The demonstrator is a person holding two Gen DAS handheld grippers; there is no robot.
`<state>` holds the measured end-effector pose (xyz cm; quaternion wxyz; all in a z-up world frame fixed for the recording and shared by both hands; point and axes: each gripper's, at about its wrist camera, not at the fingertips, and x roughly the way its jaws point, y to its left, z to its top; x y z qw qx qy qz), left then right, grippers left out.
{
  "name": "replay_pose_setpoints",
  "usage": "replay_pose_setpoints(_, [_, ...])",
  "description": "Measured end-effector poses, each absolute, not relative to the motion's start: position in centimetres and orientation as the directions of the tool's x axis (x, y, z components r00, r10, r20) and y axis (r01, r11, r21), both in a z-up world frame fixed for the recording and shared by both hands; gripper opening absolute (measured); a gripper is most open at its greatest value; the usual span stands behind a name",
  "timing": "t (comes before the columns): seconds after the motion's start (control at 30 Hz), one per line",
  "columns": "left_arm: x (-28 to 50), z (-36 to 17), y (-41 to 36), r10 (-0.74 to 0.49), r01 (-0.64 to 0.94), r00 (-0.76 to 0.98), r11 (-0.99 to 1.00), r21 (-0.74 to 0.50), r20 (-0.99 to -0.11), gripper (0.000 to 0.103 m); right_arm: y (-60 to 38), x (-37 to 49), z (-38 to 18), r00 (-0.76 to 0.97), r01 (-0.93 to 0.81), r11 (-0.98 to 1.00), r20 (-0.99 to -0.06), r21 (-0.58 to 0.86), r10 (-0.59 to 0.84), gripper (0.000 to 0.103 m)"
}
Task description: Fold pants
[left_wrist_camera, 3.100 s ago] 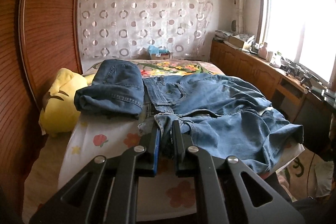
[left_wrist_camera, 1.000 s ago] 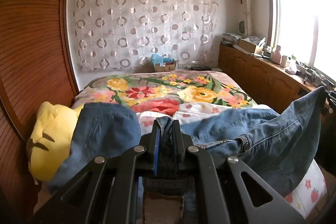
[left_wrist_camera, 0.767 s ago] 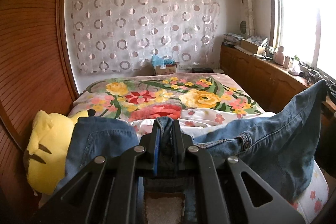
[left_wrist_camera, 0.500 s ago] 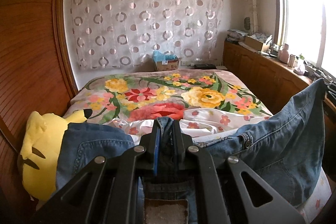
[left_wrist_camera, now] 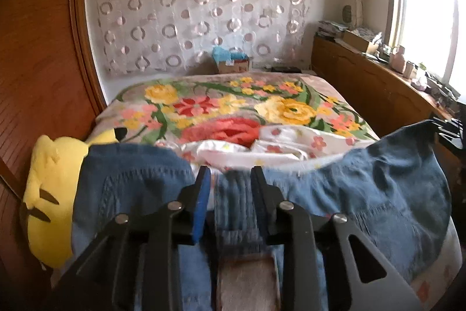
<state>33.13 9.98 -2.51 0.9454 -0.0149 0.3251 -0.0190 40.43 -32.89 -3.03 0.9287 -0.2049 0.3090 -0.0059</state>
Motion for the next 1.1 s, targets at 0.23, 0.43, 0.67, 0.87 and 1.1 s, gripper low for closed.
replay_pose_setpoints(0.23, [28.4,-3.0,10.1,-0.085,0.066,0.781,0.996,-0.055,-0.619,0.034,-32.4,37.3,-2.0,0.801,-0.192,0.943,-0.598,-0.273,-0.01,0.049])
replay_pose_setpoints(0.43, [25.4,-3.4,9.6,-0.085,0.072,0.78,0.996,-0.046,-0.621,0.034,-29.7,32.3,-0.8,0.77,-0.314,0.934,-0.621,-0.171,0.145,0.058])
replay_pose_setpoints(0.67, [23.0,-4.3,9.9,-0.102,0.067,0.776,0.995,-0.079,-0.622,0.034,-26.8,27.8,-0.9,0.707,-0.409,0.911,-0.65,-0.056,0.277,0.062])
replay_pose_setpoints(0.87, [21.5,-5.8,9.6,-0.106,0.072,0.756,0.994,-0.078,-0.646,0.034,-24.4,25.2,-2.3,0.658,-0.453,0.892,-0.681,-0.016,0.322,0.062])
replay_pose_setpoints(1.1, [19.9,-7.7,9.6,-0.134,0.085,0.718,0.991,-0.106,-0.683,0.034,-22.7,23.3,-4.8,0.595,-0.486,0.874,-0.728,0.012,0.341,0.08])
